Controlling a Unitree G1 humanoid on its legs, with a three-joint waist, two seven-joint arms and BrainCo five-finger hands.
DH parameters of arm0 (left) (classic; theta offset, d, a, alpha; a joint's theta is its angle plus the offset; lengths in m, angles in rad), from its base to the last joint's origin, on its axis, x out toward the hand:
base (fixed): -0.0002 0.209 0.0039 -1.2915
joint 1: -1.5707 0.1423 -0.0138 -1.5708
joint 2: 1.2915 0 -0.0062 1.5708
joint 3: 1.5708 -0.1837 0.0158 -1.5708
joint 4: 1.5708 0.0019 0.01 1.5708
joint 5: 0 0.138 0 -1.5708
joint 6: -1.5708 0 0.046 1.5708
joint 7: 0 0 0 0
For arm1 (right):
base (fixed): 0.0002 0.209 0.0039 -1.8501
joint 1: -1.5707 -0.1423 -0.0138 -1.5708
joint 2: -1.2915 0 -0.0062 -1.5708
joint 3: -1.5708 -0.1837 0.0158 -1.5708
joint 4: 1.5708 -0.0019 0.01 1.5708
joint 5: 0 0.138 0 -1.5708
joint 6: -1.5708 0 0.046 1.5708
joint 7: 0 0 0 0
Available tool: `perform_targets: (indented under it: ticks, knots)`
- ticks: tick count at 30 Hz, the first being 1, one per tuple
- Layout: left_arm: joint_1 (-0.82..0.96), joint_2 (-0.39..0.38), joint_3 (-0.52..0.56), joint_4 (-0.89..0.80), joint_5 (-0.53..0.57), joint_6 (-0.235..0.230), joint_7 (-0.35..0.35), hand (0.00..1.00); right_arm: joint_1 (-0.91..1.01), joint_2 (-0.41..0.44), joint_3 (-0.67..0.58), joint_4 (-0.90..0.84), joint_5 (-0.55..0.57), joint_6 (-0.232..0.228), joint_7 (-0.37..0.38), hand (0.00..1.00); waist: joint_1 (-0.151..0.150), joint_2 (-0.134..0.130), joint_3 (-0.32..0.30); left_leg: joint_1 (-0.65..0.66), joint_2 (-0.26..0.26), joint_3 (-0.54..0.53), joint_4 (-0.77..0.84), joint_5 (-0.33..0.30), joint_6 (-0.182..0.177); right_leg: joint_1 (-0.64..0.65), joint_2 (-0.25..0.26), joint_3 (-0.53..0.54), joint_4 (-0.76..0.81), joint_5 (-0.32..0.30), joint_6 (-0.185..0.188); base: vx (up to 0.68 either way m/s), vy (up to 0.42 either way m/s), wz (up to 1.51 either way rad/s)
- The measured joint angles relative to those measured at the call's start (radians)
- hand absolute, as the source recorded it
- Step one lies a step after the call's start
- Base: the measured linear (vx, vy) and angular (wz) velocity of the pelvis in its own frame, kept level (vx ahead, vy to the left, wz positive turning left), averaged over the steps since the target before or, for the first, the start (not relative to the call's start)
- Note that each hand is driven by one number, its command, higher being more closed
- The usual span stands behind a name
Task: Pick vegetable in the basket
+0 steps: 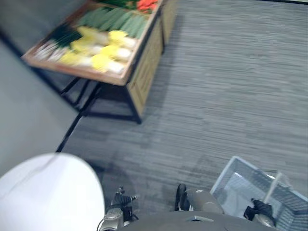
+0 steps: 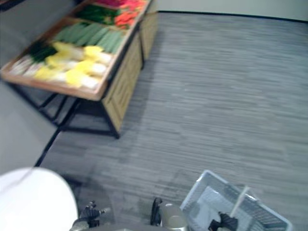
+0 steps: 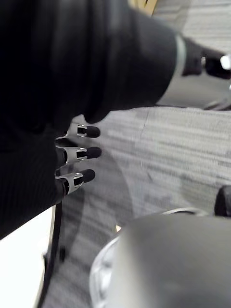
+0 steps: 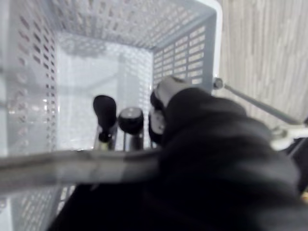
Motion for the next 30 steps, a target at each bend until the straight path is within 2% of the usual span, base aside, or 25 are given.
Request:
perform_targets:
  ticks: [1, 3, 4, 5, 6, 7, 8, 9, 10, 11, 12, 13, 14, 15, 17, 18, 20, 21, 22, 23, 24, 25, 26, 28, 30]
  knots:
    - [-0.004, -0.011, 0.000, -0.023, -0.017, -0.011, 0.002, 0.00, 0.003, -0.001, -0.005, 0.006, 0.000, 0.000, 0.002, 1.00, 0.004, -0.008, 0.008, -0.076, -0.013, -0.009, -0.051, -0.020, 0.010, 0.050, 0.004, 0.043, -0.041, -0.001, 0.008, 0.26, 0.067, -1.00]
    - [-0.016, -0.019, -0.023, -0.049, -0.035, -0.014, 0.001, 0.00, -0.006, -0.006, -0.012, 0.006, 0.002, -0.001, 0.005, 1.00, 0.019, -0.017, 0.014, -0.158, -0.064, -0.045, -0.247, -0.016, 0.003, 0.088, -0.001, 0.104, -0.089, 0.005, 0.019, 0.30, 0.120, -0.96]
    - [-0.021, -0.028, -0.032, -0.059, -0.035, -0.022, 0.002, 0.00, -0.012, -0.010, -0.012, 0.007, 0.002, -0.001, 0.009, 1.00, 0.025, -0.017, 0.016, -0.192, -0.105, -0.088, -0.445, 0.007, -0.014, 0.108, 0.000, 0.140, -0.120, 0.008, 0.026, 0.22, 0.124, -0.75]
    - [-0.022, -0.028, -0.034, -0.063, -0.035, -0.023, 0.002, 0.00, -0.012, -0.010, -0.011, 0.007, 0.002, -0.002, 0.010, 1.00, 0.026, -0.016, 0.016, -0.200, -0.120, -0.104, -0.523, 0.027, -0.014, 0.116, 0.002, 0.151, -0.129, 0.007, 0.030, 0.37, 0.205, -0.81]
    - [-0.020, -0.027, -0.049, -0.067, -0.035, -0.023, 0.002, 0.00, -0.008, -0.008, -0.010, 0.008, 0.001, -0.003, 0.012, 1.00, 0.028, -0.014, 0.015, -0.209, -0.148, -0.151, -0.683, 0.080, -0.015, 0.136, 0.007, 0.171, -0.142, -0.004, 0.054, 0.37, 0.194, -0.74]
    - [-0.021, -0.028, -0.052, -0.067, -0.037, -0.025, 0.002, 0.00, -0.006, -0.009, -0.011, 0.015, -0.006, -0.004, 0.014, 1.00, 0.043, -0.012, 0.015, -0.208, -0.164, -0.198, -0.737, 0.137, -0.011, 0.144, 0.014, 0.198, -0.113, -0.046, 0.071, 0.47, 0.249, -0.82]
    - [-0.025, -0.026, -0.051, -0.067, -0.037, -0.025, 0.004, 0.00, -0.004, -0.007, -0.011, 0.020, -0.013, -0.004, 0.015, 1.00, 0.054, -0.023, 0.013, -0.202, -0.176, -0.217, -0.717, 0.165, 0.005, 0.140, 0.004, 0.208, -0.082, -0.075, 0.081, 0.48, 0.249, -0.81]
    - [-0.027, -0.008, -0.054, -0.066, -0.035, -0.024, 0.006, 0.00, -0.001, 0.002, -0.007, 0.026, -0.039, -0.008, 0.017, 1.00, 0.063, -0.055, 0.006, -0.184, -0.213, -0.224, -0.688, 0.169, 0.059, 0.131, -0.035, 0.219, 0.000, -0.149, 0.137, 0.55, 0.241, -0.73]
    - [-0.035, 0.001, -0.063, -0.051, -0.040, -0.024, 0.014, 0.00, 0.001, 0.006, 0.002, 0.035, -0.042, -0.011, 0.019, 1.00, 0.053, -0.080, 0.008, -0.138, -0.229, -0.203, -0.692, 0.165, 0.068, 0.096, -0.064, 0.213, 0.171, -0.180, 0.217, 0.55, 0.222, -0.67]
    - [-0.042, 0.010, -0.066, -0.040, -0.042, -0.024, 0.017, 0.00, -0.011, 0.010, 0.010, 0.038, -0.042, -0.011, 0.018, 1.00, 0.055, -0.094, 0.015, -0.112, -0.238, -0.190, -0.695, 0.149, 0.074, 0.057, -0.079, 0.208, 0.280, -0.172, 0.254, 0.53, 0.198, -0.58]
    - [-0.043, 0.029, -0.079, -0.030, -0.042, -0.021, 0.020, 0.00, -0.024, 0.020, 0.026, 0.035, -0.044, -0.015, 0.020, 1.00, 0.049, -0.102, 0.020, -0.051, -0.242, -0.172, -0.720, 0.135, 0.092, -0.020, -0.111, 0.191, 0.484, -0.106, 0.345, 0.48, 0.196, -0.36]
    - [-0.043, 0.039, -0.091, -0.014, -0.041, -0.014, 0.020, 0.00, -0.029, 0.033, 0.026, 0.035, -0.044, -0.021, 0.020, 1.00, 0.042, -0.098, 0.026, 0.015, -0.242, -0.164, -0.744, 0.127, 0.099, -0.060, -0.146, 0.145, 0.605, -0.106, 0.320, 0.48, 0.182, -0.22]
    - [-0.041, 0.039, -0.091, -0.010, -0.041, -0.010, 0.020, 0.00, -0.027, 0.034, 0.026, 0.037, -0.044, -0.021, 0.020, 1.00, 0.044, -0.097, 0.026, 0.054, -0.242, -0.165, -0.760, 0.124, 0.102, -0.065, -0.164, 0.118, 0.629, -0.119, 0.295, 0.58, 0.145, -0.11]
    - [-0.035, 0.039, -0.090, -0.004, -0.042, -0.005, 0.021, 0.00, -0.020, 0.032, 0.026, 0.039, -0.044, -0.022, 0.021, 1.00, 0.043, -0.087, 0.024, 0.135, -0.229, -0.169, -0.812, 0.124, 0.102, -0.079, -0.192, 0.045, 0.605, -0.154, 0.245, 0.47, 0.074, -0.04]
    - [-0.041, 0.041, -0.088, -0.004, -0.042, -0.005, 0.021, 0.00, -0.033, 0.032, 0.028, 0.037, -0.044, -0.033, 0.021, 1.00, 0.037, -0.071, 0.026, 0.175, -0.203, -0.174, -0.845, 0.121, 0.098, -0.110, -0.191, -0.009, 0.500, -0.166, 0.224, 0.40, 0.008, 0.05]
    - [-0.048, 0.042, -0.087, -0.004, -0.042, -0.005, 0.021, 0.00, -0.047, 0.032, 0.038, 0.036, -0.044, -0.043, 0.023, 1.00, 0.034, -0.059, 0.027, 0.188, -0.180, -0.187, -0.860, 0.116, 0.090, -0.147, -0.175, -0.022, 0.382, -0.160, 0.218, 0.55, -0.139, 0.25]
    - [-0.065, 0.035, -0.087, 0.002, -0.041, -0.005, 0.021, 0.00, -0.053, 0.030, 0.050, 0.030, -0.044, -0.055, 0.031, 1.00, 0.017, -0.036, 0.030, 0.195, -0.144, -0.228, -0.874, 0.109, 0.078, -0.192, -0.148, 0.002, 0.164, -0.066, 0.196, 0.52, -0.185, 0.46]
    - [-0.071, 0.031, -0.087, 0.004, -0.041, -0.006, 0.021, 0.00, -0.052, 0.030, 0.050, 0.029, -0.044, -0.058, 0.032, 1.00, 0.014, -0.028, 0.035, 0.201, -0.130, -0.246, -0.879, 0.103, 0.070, -0.205, -0.145, 0.037, 0.054, 0.012, 0.196, 0.50, -0.275, 0.75]
    - [-0.076, 0.024, -0.064, 0.004, -0.040, -0.006, 0.021, 0.00, -0.049, 0.032, 0.045, 0.033, -0.043, -0.060, 0.034, 1.00, 0.011, -0.030, 0.033, 0.217, -0.117, -0.283, -0.883, 0.078, 0.038, -0.212, -0.160, 0.124, -0.116, 0.150, 0.220, 0.51, -0.313, 0.81]
    - [-0.076, 0.022, -0.048, 0.005, -0.039, -0.007, 0.021, 0.00, -0.046, 0.033, 0.042, 0.036, -0.041, -0.061, 0.037, 1.00, 0.011, -0.037, 0.031, 0.225, -0.117, -0.300, -0.884, 0.063, 0.021, -0.206, -0.176, 0.165, -0.162, 0.179, 0.233, 0.51, -0.359, 1.02]
    - [-0.075, 0.019, -0.026, 0.006, -0.037, -0.007, 0.020, 0.00, -0.035, 0.037, 0.031, 0.035, -0.036, -0.062, 0.040, 1.00, 0.005, -0.051, 0.030, 0.242, -0.116, -0.331, -0.884, 0.030, -0.004, -0.190, -0.205, 0.202, -0.181, 0.188, 0.274, 0.53, -0.451, 1.14]
    - [-0.079, -0.019, 0.009, 0.017, -0.033, -0.008, 0.019, 0.00, -0.051, 0.024, 0.011, 0.045, -0.031, -0.059, 0.040, 1.00, 0.006, 0.008, 0.051, 0.277, -0.064, -0.361, -0.872, 0.005, -0.024, -0.195, -0.170, 0.162, -0.030, 0.186, 0.264, 0.49, -0.437, 1.07]
    - [-0.072, -0.036, 0.018, 0.019, -0.032, -0.011, 0.019, 0.00, -0.050, 0.019, 0.010, 0.043, -0.025, -0.061, 0.040, 1.00, 0.011, 0.004, 0.054, 0.273, -0.068, -0.366, -0.853, 0.020, -0.016, -0.211, -0.172, 0.160, 0.037, 0.140, 0.247, 0.53, -0.482, 0.84]
    - [-0.023, -0.074, 0.049, 0.021, -0.032, -0.012, 0.020, 0.00, -0.051, 0.014, 0.015, 0.040, -0.027, -0.062, 0.042, 1.00, 0.020, 0.028, 0.036, 0.252, -0.059, -0.391, -0.786, 0.076, -0.006, -0.212, -0.198, 0.095, 0.189, 0.012, 0.215, 0.41, -0.375, 1.01]
    - [-0.017, -0.088, 0.048, 0.007, -0.032, -0.014, 0.019, 0.00, -0.053, -0.003, 0.030, 0.058, -0.037, -0.062, 0.049, 1.00, 0.019, 0.042, 0.025, 0.178, -0.042, -0.414, -0.672, 0.127, -0.011, -0.145, -0.232, -0.001, 0.182, -0.024, 0.188, 0.38, -0.305, 1.39]
